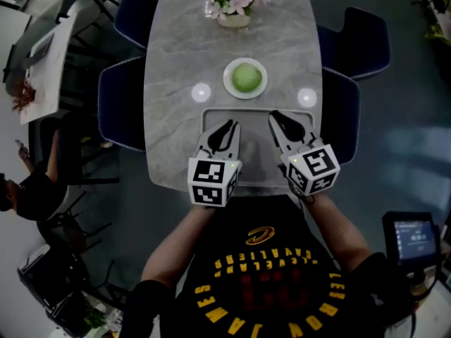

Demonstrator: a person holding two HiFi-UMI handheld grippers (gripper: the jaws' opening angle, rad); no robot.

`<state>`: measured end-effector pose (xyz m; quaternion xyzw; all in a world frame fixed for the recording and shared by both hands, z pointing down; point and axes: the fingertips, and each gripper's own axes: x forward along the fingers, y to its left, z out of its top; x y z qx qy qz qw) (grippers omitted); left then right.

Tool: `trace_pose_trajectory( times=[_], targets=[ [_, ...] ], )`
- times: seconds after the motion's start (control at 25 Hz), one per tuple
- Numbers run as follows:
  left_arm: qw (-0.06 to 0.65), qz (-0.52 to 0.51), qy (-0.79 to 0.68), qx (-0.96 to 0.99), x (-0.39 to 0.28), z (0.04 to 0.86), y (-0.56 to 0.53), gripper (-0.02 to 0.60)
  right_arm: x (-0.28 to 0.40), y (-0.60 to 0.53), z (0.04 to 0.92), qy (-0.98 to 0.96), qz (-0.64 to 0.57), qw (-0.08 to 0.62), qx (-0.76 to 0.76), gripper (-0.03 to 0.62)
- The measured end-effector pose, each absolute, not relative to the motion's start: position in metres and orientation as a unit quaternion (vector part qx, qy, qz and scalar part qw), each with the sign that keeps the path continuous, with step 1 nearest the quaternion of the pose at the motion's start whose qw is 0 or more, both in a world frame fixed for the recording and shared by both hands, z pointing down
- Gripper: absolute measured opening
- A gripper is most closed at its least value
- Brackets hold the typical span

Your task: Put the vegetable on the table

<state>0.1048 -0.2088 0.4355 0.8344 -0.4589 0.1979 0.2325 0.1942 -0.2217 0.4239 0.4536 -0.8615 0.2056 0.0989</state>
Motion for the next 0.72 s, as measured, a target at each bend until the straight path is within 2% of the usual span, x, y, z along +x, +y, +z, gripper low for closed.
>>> trace_pose_trajectory(
  times=[0.16, 0.72],
  targets=[
    [0.189, 0.200, -0.455, 0.847, 0.111, 0.425, -0.182, 0.044, 0.186, -0.198, 0.423, -0.876, 0.179, 0.098, 0.437, 0.035],
    [0.154, 0.152, -0.406, 0.888, 0.091, 0.386, -0.148, 0.044, 0.139, -0.145, 0.394, -0.866, 0.157, 0.113, 0.461, 0.035]
  ],
)
